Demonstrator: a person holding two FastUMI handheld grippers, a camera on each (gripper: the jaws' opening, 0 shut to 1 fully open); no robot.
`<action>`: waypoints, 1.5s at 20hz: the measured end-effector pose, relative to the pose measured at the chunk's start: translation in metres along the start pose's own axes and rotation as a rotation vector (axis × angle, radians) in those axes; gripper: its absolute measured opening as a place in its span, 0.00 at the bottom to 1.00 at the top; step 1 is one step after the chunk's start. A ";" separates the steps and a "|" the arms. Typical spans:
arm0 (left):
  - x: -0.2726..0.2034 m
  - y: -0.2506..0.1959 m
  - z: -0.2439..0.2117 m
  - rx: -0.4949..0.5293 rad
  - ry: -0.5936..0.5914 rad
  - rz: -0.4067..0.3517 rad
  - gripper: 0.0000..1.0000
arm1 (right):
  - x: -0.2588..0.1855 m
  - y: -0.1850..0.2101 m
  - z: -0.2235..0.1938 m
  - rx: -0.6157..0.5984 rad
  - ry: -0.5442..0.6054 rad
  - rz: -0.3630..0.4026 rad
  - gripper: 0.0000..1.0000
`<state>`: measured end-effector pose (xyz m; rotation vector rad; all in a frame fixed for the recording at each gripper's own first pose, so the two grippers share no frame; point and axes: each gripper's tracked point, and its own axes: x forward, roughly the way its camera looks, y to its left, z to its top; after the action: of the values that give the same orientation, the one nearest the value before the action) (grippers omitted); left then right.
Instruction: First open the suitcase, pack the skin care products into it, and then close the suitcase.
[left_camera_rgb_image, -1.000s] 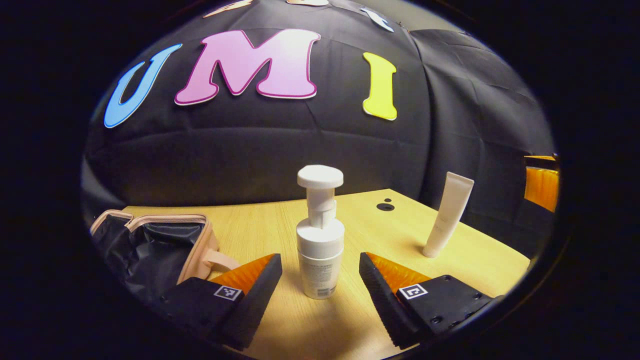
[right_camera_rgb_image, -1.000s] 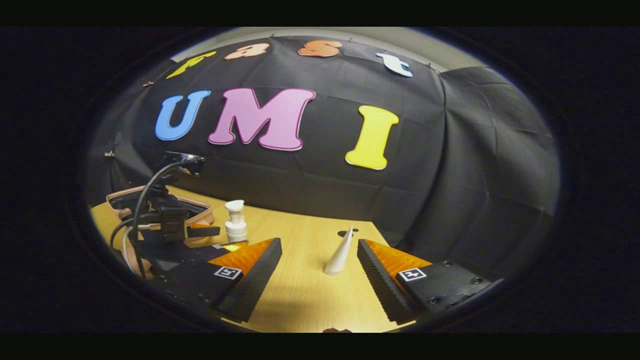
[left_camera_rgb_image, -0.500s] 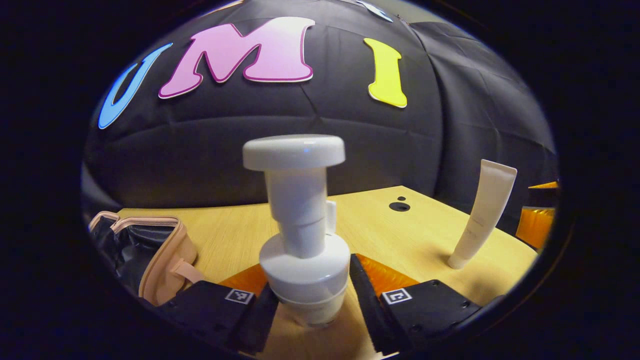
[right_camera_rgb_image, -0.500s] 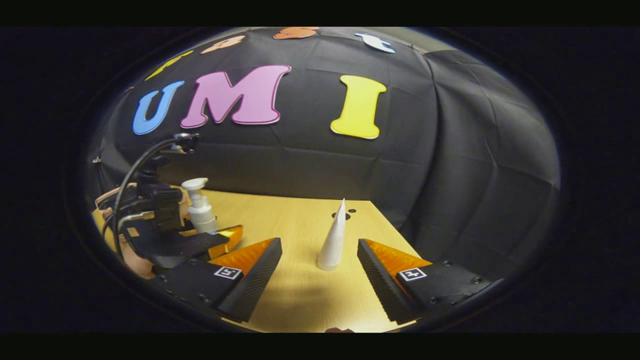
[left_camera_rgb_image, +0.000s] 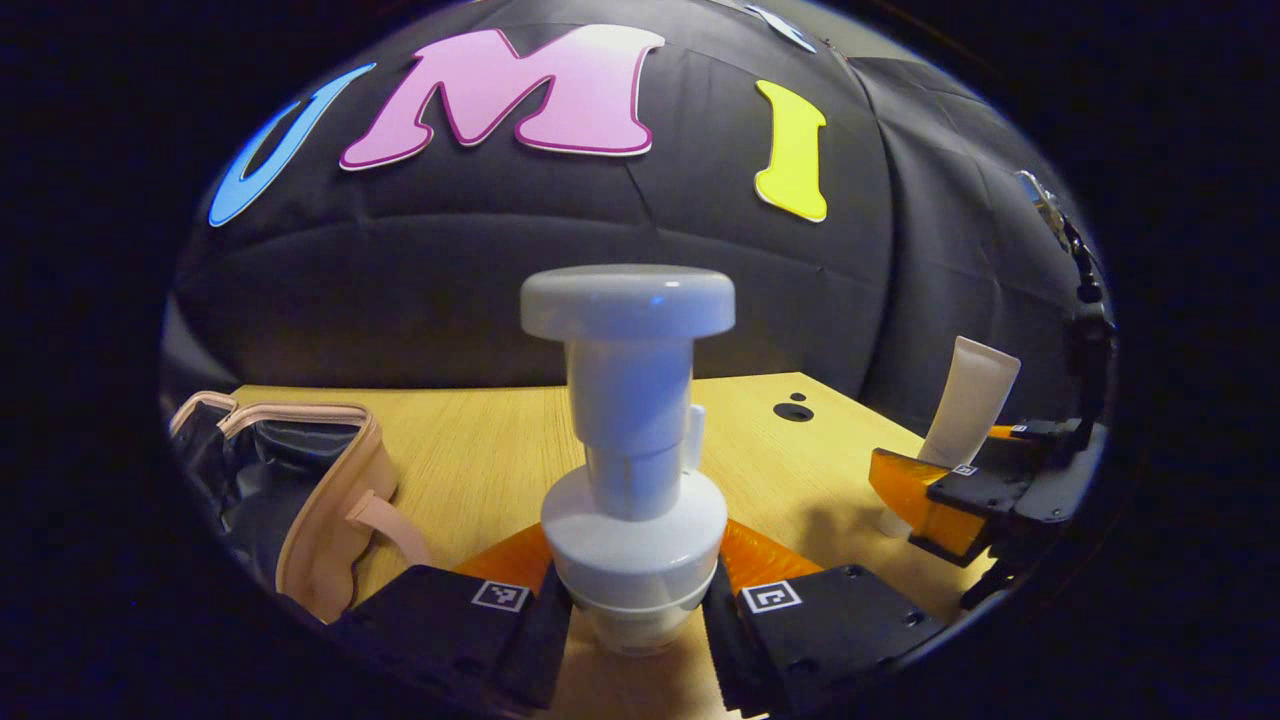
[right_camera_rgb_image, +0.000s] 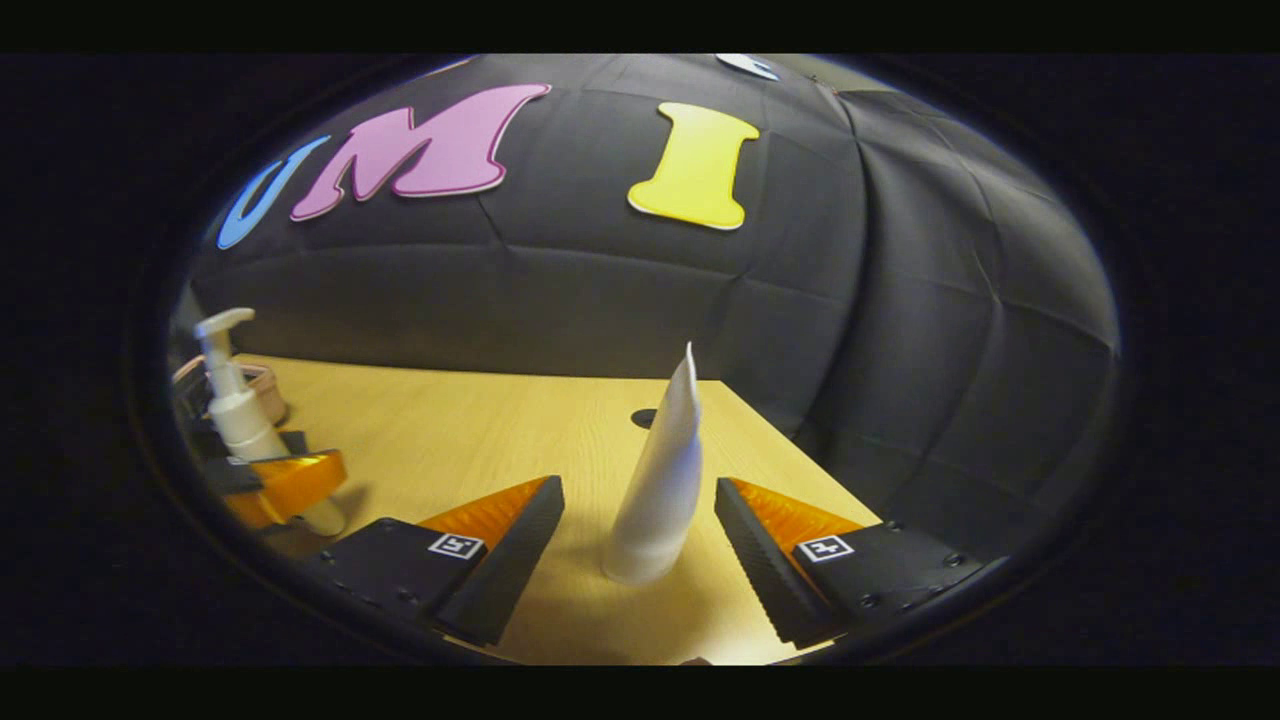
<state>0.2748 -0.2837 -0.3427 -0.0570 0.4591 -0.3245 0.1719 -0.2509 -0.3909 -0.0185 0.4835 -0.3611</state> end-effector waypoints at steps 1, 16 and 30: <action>-0.005 0.001 -0.001 -0.007 0.002 0.002 0.63 | 0.006 0.002 -0.003 0.006 0.003 0.004 0.97; -0.061 0.018 0.027 0.011 -0.045 -0.013 0.62 | -0.038 0.029 0.031 -0.069 -0.031 0.080 0.36; -0.191 0.198 0.078 -0.029 0.156 0.058 0.62 | -0.198 0.194 0.134 -0.093 -0.150 0.409 0.39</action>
<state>0.2059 -0.0365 -0.2166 -0.0469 0.6194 -0.2665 0.1357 -0.0103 -0.2027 -0.0363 0.3445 0.0638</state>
